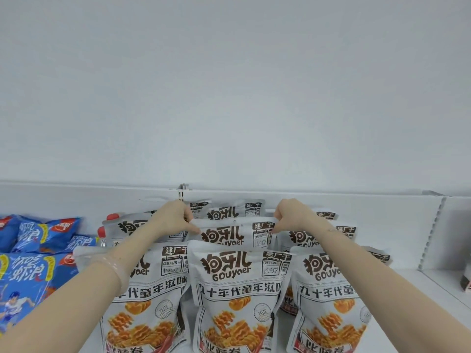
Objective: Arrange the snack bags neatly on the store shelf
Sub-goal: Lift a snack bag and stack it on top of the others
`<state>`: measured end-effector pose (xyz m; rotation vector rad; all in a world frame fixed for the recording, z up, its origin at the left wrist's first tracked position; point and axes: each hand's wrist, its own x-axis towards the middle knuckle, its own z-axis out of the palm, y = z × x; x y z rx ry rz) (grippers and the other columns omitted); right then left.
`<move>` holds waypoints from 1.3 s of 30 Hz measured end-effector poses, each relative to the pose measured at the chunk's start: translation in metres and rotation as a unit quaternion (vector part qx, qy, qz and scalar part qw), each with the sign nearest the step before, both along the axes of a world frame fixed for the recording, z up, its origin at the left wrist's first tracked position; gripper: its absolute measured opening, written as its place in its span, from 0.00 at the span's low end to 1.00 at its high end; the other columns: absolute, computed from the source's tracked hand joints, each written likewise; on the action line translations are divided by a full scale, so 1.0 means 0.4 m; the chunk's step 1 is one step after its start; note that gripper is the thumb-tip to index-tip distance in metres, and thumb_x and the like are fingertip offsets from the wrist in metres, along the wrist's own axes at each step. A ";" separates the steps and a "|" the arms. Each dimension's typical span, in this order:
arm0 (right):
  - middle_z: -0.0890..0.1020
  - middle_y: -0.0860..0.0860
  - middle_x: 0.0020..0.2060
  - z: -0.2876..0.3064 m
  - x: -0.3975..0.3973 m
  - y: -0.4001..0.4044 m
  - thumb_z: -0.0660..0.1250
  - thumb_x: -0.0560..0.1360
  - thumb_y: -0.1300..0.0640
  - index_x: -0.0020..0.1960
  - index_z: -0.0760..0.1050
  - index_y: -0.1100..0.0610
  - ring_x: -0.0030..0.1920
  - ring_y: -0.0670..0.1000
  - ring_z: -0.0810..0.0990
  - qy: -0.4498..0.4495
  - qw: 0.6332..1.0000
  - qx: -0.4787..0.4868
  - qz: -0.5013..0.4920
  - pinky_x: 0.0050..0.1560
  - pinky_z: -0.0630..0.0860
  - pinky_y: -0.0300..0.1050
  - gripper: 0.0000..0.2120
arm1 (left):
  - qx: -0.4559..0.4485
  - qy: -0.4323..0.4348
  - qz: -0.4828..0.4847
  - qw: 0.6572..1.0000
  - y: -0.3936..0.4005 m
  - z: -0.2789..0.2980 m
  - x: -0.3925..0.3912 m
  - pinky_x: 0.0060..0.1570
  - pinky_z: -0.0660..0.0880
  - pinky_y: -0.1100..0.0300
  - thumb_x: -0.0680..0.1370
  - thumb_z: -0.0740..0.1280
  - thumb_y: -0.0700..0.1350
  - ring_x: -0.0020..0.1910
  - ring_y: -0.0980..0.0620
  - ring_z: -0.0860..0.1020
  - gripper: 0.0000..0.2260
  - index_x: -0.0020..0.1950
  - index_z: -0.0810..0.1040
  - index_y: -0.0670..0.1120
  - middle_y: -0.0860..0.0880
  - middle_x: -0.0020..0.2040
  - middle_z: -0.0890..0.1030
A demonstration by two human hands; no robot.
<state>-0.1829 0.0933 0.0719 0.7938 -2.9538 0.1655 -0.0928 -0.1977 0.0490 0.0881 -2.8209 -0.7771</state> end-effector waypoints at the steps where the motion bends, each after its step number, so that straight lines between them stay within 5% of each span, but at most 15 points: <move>1: 0.62 0.48 0.23 0.000 0.005 -0.005 0.74 0.68 0.52 0.25 0.58 0.54 0.26 0.49 0.61 0.009 0.999 0.031 0.000 0.29 0.59 0.42 0.25 | -0.006 -0.001 -0.006 1.000 0.003 -0.006 -0.002 0.34 0.67 0.60 0.67 0.78 0.49 0.30 0.52 0.68 0.16 0.29 0.77 0.41 0.48 0.29 0.73; 4: 0.68 0.49 0.33 -0.001 0.010 -0.014 0.74 0.68 0.50 0.28 0.66 0.55 0.38 0.52 0.67 0.032 0.997 0.064 -0.012 0.39 0.67 0.45 0.20 | -0.012 -0.008 -0.016 1.000 0.008 -0.003 -0.011 0.31 0.64 0.61 0.67 0.77 0.49 0.27 0.53 0.65 0.15 0.28 0.75 0.44 0.49 0.27 0.70; 6: 0.73 0.52 0.46 -0.002 0.006 -0.015 0.75 0.68 0.48 0.42 0.79 0.58 0.51 0.55 0.69 0.046 0.996 0.080 -0.011 0.51 0.72 0.50 0.13 | -0.030 -0.026 -0.017 0.999 0.011 0.011 -0.016 0.30 0.64 0.64 0.67 0.77 0.49 0.26 0.54 0.65 0.15 0.28 0.76 0.45 0.51 0.25 0.69; 8: 0.73 0.53 0.50 0.000 -0.004 -0.012 0.76 0.67 0.47 0.51 0.80 0.59 0.51 0.53 0.70 0.026 0.996 0.084 -0.006 0.55 0.74 0.51 0.20 | -0.054 -0.045 -0.016 0.997 0.014 0.022 -0.022 0.31 0.65 0.64 0.67 0.77 0.50 0.28 0.54 0.67 0.13 0.31 0.79 0.43 0.50 0.28 0.72; 10: 0.78 0.52 0.46 0.016 -0.004 -0.009 0.76 0.67 0.44 0.46 0.80 0.57 0.44 0.50 0.74 -0.021 0.997 0.073 0.012 0.49 0.74 0.43 0.17 | -0.070 -0.063 -0.014 0.995 0.019 0.031 -0.023 0.32 0.67 0.64 0.67 0.78 0.51 0.30 0.53 0.69 0.13 0.34 0.80 0.43 0.50 0.30 0.74; 12: 0.83 0.50 0.50 0.041 -0.016 -0.004 0.74 0.68 0.40 0.49 0.82 0.55 0.49 0.49 0.78 -0.080 0.996 -0.010 0.025 0.53 0.73 0.42 0.20 | -0.059 -0.063 -0.018 0.996 0.019 0.039 -0.022 0.37 0.70 0.63 0.66 0.78 0.53 0.33 0.55 0.74 0.13 0.34 0.80 0.45 0.54 0.32 0.77; 16: 0.83 0.51 0.56 0.088 -0.069 -0.040 0.71 0.71 0.40 0.57 0.81 0.54 0.57 0.51 0.79 -0.061 0.972 -0.222 0.037 0.60 0.74 0.47 0.22 | 0.114 0.027 -0.030 0.993 0.026 0.070 -0.019 0.51 0.72 0.60 0.68 0.76 0.56 0.50 0.58 0.79 0.15 0.49 0.84 0.48 0.54 0.48 0.83; 21: 0.77 0.50 0.66 0.065 -0.173 -0.155 0.72 0.73 0.51 0.68 0.73 0.51 0.67 0.53 0.74 0.031 0.998 -0.041 0.023 0.68 0.69 0.54 0.25 | 0.262 0.106 0.002 0.959 0.040 0.090 -0.042 0.48 0.70 0.60 0.72 0.75 0.49 0.53 0.55 0.79 0.11 0.50 0.83 0.46 0.50 0.51 0.84; 28: 0.72 0.53 0.60 -0.007 -0.226 -0.226 0.68 0.75 0.58 0.55 0.81 0.52 0.64 0.56 0.69 0.191 0.975 0.110 0.007 0.64 0.66 0.58 0.10 | 0.235 0.084 0.005 0.968 0.024 0.055 -0.048 0.48 0.71 0.61 0.73 0.73 0.49 0.51 0.59 0.78 0.10 0.49 0.84 0.45 0.52 0.50 0.84; 35: 0.74 0.51 0.60 0.036 -0.179 -0.202 0.67 0.76 0.51 0.52 0.82 0.53 0.60 0.54 0.73 0.152 0.985 -0.057 0.063 0.60 0.69 0.53 0.09 | 0.228 0.076 0.018 0.971 0.000 0.044 -0.038 0.53 0.72 0.58 0.74 0.73 0.47 0.55 0.54 0.79 0.08 0.49 0.83 0.45 0.51 0.51 0.84; 39: 0.81 0.52 0.54 0.140 -0.122 -0.177 0.63 0.78 0.52 0.52 0.81 0.55 0.52 0.55 0.80 0.172 0.969 -0.160 0.075 0.48 0.75 0.48 0.10 | 0.199 0.090 0.051 0.974 0.016 0.066 -0.036 0.51 0.73 0.55 0.73 0.74 0.50 0.55 0.49 0.78 0.16 0.58 0.77 0.46 0.49 0.55 0.80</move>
